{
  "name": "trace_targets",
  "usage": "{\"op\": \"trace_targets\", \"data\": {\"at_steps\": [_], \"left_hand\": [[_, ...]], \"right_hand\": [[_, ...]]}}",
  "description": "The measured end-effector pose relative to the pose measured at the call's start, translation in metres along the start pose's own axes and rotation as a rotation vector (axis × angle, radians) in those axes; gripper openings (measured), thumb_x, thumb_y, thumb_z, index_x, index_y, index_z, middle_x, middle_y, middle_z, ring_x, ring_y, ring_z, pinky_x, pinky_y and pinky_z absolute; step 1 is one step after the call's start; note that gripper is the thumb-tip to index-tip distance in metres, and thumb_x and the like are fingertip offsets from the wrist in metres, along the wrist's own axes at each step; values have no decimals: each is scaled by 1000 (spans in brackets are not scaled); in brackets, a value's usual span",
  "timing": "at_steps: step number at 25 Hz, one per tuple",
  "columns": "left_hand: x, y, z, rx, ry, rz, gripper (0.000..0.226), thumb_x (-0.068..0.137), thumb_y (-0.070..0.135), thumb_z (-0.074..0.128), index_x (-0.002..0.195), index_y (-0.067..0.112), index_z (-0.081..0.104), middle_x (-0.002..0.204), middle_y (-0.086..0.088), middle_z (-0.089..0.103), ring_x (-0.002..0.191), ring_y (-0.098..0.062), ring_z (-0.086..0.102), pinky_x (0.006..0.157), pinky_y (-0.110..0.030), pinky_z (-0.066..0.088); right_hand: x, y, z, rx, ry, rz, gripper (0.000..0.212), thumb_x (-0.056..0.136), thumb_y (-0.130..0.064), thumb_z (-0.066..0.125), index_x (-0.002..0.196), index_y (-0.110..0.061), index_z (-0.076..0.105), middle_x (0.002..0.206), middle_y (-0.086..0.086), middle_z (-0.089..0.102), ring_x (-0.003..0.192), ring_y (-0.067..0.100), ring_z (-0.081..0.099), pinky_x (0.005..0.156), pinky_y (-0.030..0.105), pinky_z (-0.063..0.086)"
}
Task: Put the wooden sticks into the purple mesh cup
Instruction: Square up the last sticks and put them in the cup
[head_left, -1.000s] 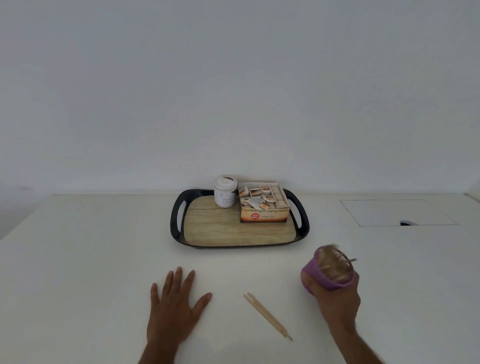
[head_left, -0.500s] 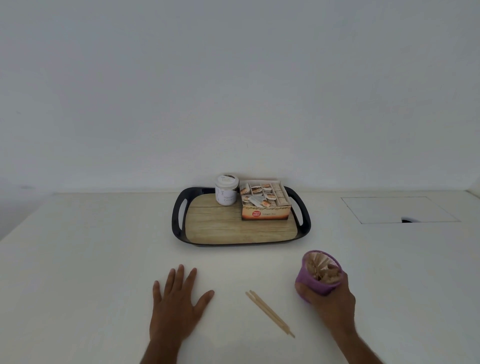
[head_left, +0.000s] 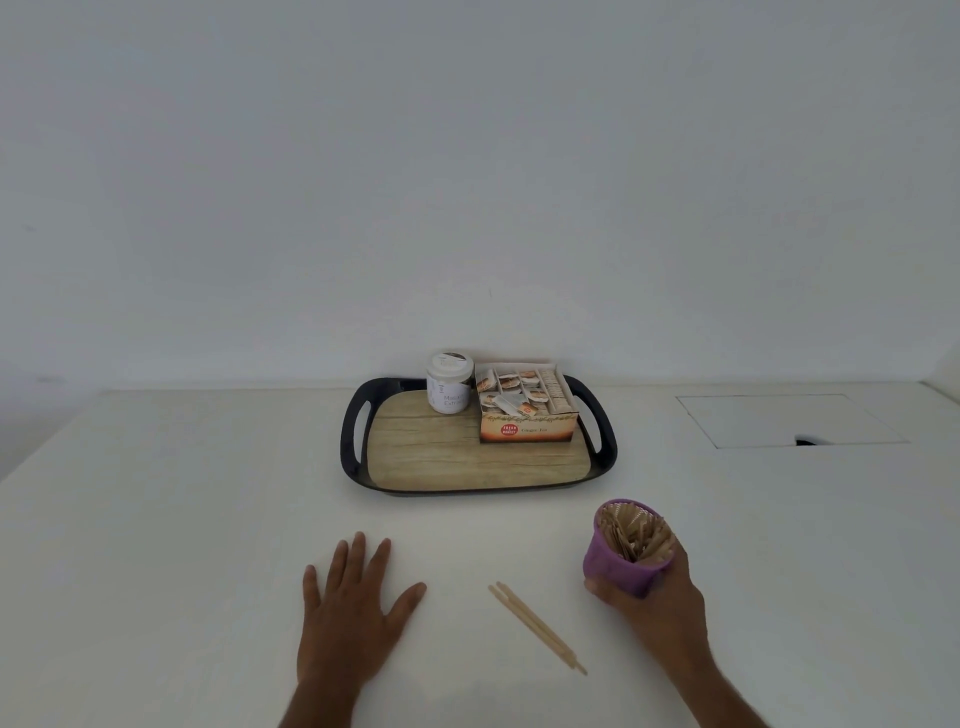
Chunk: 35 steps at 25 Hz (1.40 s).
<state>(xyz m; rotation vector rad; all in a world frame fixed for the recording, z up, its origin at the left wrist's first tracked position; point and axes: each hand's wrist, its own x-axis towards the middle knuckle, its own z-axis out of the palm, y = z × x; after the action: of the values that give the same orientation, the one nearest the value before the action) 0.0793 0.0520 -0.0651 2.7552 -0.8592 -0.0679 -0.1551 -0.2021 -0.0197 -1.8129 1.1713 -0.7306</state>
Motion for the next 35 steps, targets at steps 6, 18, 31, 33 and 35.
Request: {"op": "trace_targets", "data": {"at_steps": [6,18,31,33,35], "left_hand": [[0,2,-5,-16,-31,-8,121,57,95,-17,155,36,23,166,3,13,154,-16,4,122,-49,-1],[-5,79,-11,-143,-122,456,69,81,69,34,142,39,47,149,13,44,139,-11,34,112,-32,24],[9,83,19,-256,-13,690,20,79,54,60,91,43,70,90,22,63,81,2,49,69,-15,32],[15,74,21,-299,16,647,15,77,53,63,87,42,70,85,22,61,78,2,46,68,-11,26],[20,67,27,-341,56,631,12,78,50,65,85,42,70,84,22,60,77,2,47,70,-10,25]], "right_hand": [[-25,8,-5,17,116,-6,94,49,-31,96,126,-16,44,118,1,57,107,21,55,91,36,46],[-52,10,28,-386,-142,-521,31,68,-52,71,89,-29,72,81,-24,59,73,-7,53,68,20,51],[99,-126,63,-765,-363,-436,21,85,-20,57,99,-27,72,100,-2,69,95,20,64,82,32,53],[121,-125,67,-846,-395,-405,27,84,-21,59,108,-28,70,108,-1,68,102,22,63,85,34,53],[137,-125,70,-917,-405,-388,27,85,-20,59,110,-27,69,111,-1,67,103,22,63,87,36,54]]}}
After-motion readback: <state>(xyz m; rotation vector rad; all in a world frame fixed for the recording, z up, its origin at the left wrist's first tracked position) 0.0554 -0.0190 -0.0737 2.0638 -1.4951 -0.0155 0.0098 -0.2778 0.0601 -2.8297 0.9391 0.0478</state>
